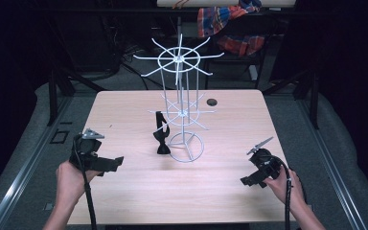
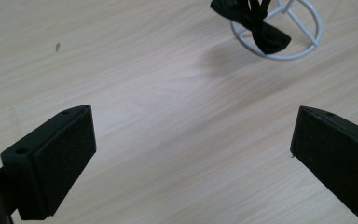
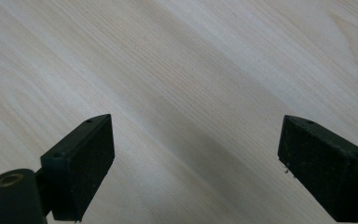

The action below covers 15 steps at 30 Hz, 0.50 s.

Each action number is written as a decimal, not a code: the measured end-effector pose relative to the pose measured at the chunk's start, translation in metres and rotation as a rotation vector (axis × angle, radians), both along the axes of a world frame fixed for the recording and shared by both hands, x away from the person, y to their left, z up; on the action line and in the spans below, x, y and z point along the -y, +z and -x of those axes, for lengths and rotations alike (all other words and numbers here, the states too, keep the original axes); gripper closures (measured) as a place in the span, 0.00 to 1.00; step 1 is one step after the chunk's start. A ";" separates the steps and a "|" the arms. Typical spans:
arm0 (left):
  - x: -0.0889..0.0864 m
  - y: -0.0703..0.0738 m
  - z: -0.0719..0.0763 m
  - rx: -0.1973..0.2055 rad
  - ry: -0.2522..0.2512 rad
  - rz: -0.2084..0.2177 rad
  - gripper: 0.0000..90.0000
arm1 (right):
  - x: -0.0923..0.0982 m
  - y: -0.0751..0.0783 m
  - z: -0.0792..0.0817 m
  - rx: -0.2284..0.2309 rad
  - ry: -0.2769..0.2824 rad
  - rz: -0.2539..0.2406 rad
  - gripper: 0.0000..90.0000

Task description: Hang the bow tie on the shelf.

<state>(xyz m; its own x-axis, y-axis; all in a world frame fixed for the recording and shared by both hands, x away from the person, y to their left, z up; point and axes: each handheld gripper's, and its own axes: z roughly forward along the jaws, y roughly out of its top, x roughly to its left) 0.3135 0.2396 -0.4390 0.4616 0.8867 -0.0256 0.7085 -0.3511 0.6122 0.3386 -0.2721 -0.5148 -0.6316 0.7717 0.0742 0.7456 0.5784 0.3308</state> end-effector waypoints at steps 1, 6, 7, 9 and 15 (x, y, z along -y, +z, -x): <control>-0.002 -0.007 0.002 -0.016 0.003 0.002 0.00 | -0.001 0.000 0.000 -0.005 0.002 -0.005 0.12; -0.007 -0.017 0.006 -0.046 0.012 0.006 0.00 | -0.001 0.000 0.000 -0.002 0.005 0.006 0.12; -0.008 -0.019 0.007 -0.051 0.013 0.001 0.00 | -0.001 0.000 0.000 -0.002 0.005 0.006 0.12; -0.010 -0.022 0.009 -0.063 0.018 0.002 0.00 | -0.002 -0.001 0.000 0.000 0.006 0.009 0.12; -0.019 -0.039 0.012 -0.099 0.040 0.015 0.00 | -0.003 -0.001 0.000 -0.014 0.020 0.016 0.12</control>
<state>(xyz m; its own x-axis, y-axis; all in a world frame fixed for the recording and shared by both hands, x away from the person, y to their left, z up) 0.3014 0.2584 -0.4785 0.4205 0.9034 -0.0833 0.7791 -0.3125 0.5434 0.3386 -0.2694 -0.5161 -0.6459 0.7601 0.0709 0.7382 0.5983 0.3116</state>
